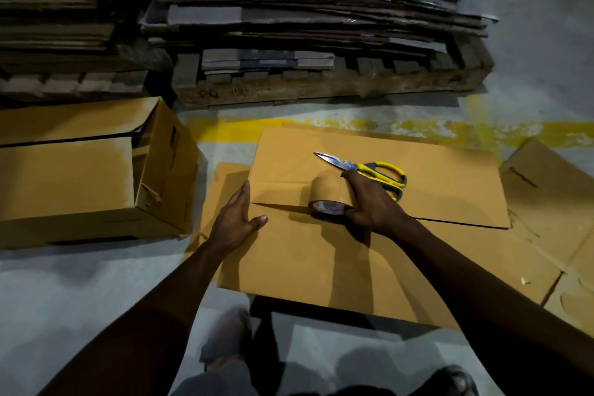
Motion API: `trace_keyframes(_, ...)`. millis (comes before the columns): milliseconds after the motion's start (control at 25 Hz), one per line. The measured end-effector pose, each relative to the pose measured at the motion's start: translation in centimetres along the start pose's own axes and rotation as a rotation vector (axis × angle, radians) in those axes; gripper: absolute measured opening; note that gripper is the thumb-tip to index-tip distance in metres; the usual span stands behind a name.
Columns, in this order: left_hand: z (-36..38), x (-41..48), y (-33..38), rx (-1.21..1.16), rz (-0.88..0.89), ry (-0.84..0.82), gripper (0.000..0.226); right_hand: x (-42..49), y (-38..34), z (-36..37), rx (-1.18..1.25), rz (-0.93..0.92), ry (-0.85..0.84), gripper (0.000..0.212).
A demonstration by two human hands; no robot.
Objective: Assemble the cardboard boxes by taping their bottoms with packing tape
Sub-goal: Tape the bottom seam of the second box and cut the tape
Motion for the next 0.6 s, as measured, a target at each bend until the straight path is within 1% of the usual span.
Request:
trace_keyframes(40, 0.0, 0.1, 0.0, -0.008, -0.002, 0.000, 0.097, -0.4, 0.3, -0.7, -0.025, -0.004, -0.011, 0.063)
trace_keyframes(120, -0.1, 0.1, -0.5, -0.005, -0.015, -0.001, 0.097, -1.6, 1.8, -2.8, -0.149, -0.011, 0.011, 0.065)
trace_keyframes(240, 0.4, 0.1, -0.6, 0.054, -0.016, -0.027, 0.096, -5.1, 5.6, -6.7, -0.373, 0.053, 0.036, 0.068)
trace_keyframes(320, 0.5, 0.3, -0.4, 0.086, -0.047, -0.050, 0.095, -7.1, 7.1, -8.4, -0.386, 0.126, 0.006, 0.081)
trace_keyframes(360, 0.5, 0.2, -0.3, 0.100, -0.074, -0.064, 0.095, -7.7, 7.3, -8.6, -0.372, 0.139, -0.021, 0.083)
trace_keyframes(520, 0.4, 0.3, 0.0, 0.146, -0.098, -0.118, 0.094, -9.1, 8.0, -8.6, -0.243, 0.123, -0.080, 0.072)
trace_keyframes(600, 0.5, 0.4, -0.2, 0.156, -0.097, -0.140, 0.094, -10.0, 9.3, -9.4, -0.296, 0.105, -0.060, 0.060)
Point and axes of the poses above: each hand's wrist, its own x-axis towards the middle knuckle, its own z-axis out of the palm, y = z × x, the point moved 6 cm from there along x, towards the middle knuckle, and after that the axes turned 2 degrees about y, right-handed, at the moved point
